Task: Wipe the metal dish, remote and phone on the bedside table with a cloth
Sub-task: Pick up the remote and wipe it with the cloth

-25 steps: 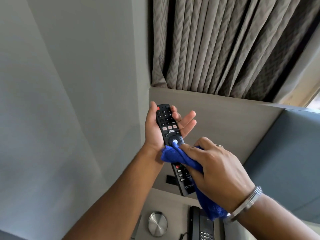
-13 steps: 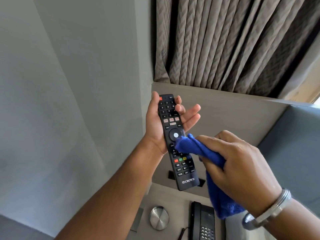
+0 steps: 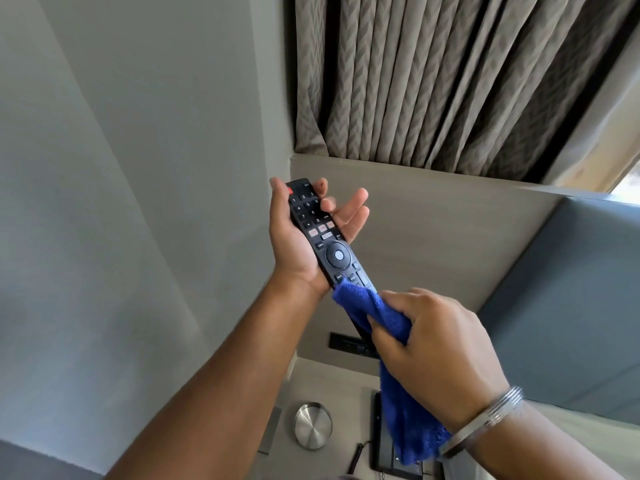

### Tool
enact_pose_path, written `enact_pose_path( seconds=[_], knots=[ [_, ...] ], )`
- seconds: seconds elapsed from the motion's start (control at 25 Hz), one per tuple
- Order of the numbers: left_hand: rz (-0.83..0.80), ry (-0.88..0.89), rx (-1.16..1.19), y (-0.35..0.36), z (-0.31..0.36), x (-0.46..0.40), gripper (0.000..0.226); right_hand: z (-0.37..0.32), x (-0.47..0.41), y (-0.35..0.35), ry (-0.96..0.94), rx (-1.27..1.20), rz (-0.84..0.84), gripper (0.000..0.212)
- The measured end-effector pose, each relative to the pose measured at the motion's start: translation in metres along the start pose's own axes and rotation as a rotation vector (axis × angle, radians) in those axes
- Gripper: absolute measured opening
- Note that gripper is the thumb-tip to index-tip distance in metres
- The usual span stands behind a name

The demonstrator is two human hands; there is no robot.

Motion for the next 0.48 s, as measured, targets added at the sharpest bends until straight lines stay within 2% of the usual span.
enact_pose_path(
  seconds=[0.12, 0.2, 0.36, 0.48],
  knots=[
    [-0.012, -0.086, 0.001, -0.002, 0.002, -0.002, 0.061, 0.008, -0.001, -0.012, -0.043, 0.124, 0.058, 0.011],
    [-0.017, -0.131, -0.016, 0.000, 0.000, -0.002, 0.061, 0.009, -0.005, -0.022, -0.075, 0.191, 0.128, 0.014],
    [-0.020, -0.215, -0.066, 0.005, -0.009, 0.001, 0.060, -0.004, -0.009, -0.015, -0.260, 0.384, 0.053, 0.029],
    [0.034, -0.300, -0.071, 0.006, -0.014, 0.003, 0.061, -0.003, -0.011, -0.015, -0.403, 0.469, 0.074, 0.027]
  ],
)
Point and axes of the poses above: each hand's wrist, its own x-axis away from the middle knuckle, its own y-axis out of the palm, z = x × y, the point moved 3 cm from there along -x, towards the middle knuckle, and after that the axes turned 13 degrees about x, right-handed, at the moved point
